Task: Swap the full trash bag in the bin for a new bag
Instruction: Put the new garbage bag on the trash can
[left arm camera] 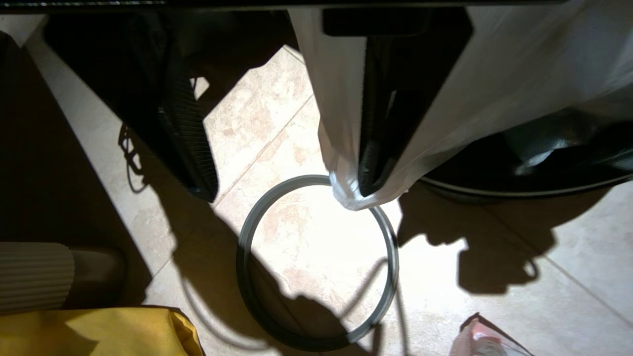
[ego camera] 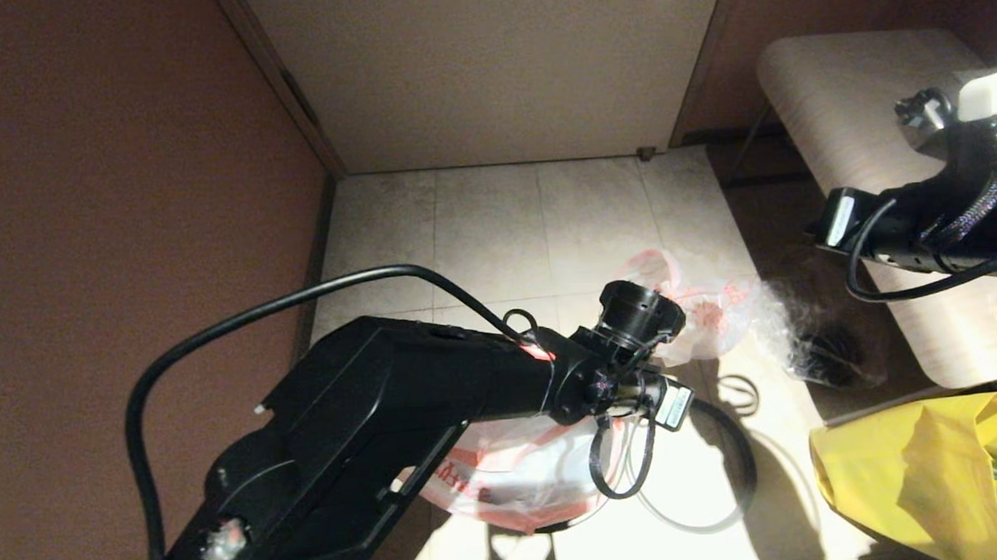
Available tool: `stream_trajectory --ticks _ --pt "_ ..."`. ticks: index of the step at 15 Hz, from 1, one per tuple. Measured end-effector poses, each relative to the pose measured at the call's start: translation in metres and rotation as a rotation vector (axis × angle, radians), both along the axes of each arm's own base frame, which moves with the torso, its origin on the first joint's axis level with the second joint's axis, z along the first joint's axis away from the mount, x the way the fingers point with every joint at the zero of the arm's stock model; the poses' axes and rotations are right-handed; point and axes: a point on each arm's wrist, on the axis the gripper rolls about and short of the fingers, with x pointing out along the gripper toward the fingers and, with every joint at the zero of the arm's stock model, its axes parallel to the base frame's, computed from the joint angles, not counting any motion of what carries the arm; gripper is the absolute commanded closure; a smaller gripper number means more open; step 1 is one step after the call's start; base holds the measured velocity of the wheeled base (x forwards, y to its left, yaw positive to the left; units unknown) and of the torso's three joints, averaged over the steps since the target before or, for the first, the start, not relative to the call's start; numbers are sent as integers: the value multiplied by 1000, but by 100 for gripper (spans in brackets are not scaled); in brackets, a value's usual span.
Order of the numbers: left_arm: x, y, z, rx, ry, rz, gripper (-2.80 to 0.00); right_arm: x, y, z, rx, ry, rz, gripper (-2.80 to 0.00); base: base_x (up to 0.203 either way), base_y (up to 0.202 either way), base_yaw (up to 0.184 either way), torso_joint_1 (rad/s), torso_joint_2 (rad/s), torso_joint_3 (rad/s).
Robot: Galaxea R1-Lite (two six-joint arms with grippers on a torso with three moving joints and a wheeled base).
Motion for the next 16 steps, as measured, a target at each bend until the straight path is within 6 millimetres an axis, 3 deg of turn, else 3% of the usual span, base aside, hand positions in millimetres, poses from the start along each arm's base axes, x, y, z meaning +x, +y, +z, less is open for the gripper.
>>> stream_trajectory --ticks 5,6,9,13,16 --pt "-28 38 56 -62 -33 88 -280 -22 0 14 2 -5 12 0 0 0 0 0 0 0" --pt "-35 50 63 -63 -35 123 0 -27 2 13 6 19 17 0 0 0 0 0 0 0" --pt "-56 94 55 -22 18 236 0 -31 17 -5 18 116 53 0 0 0 0 0 0 0" --pt "-97 161 20 8 110 479 0 -34 72 -60 -65 260 136 0 0 0 0 0 0 0" --pt "-121 196 0 -116 160 643 0 -44 112 -98 -145 323 176 0 0 0 0 0 0 0"
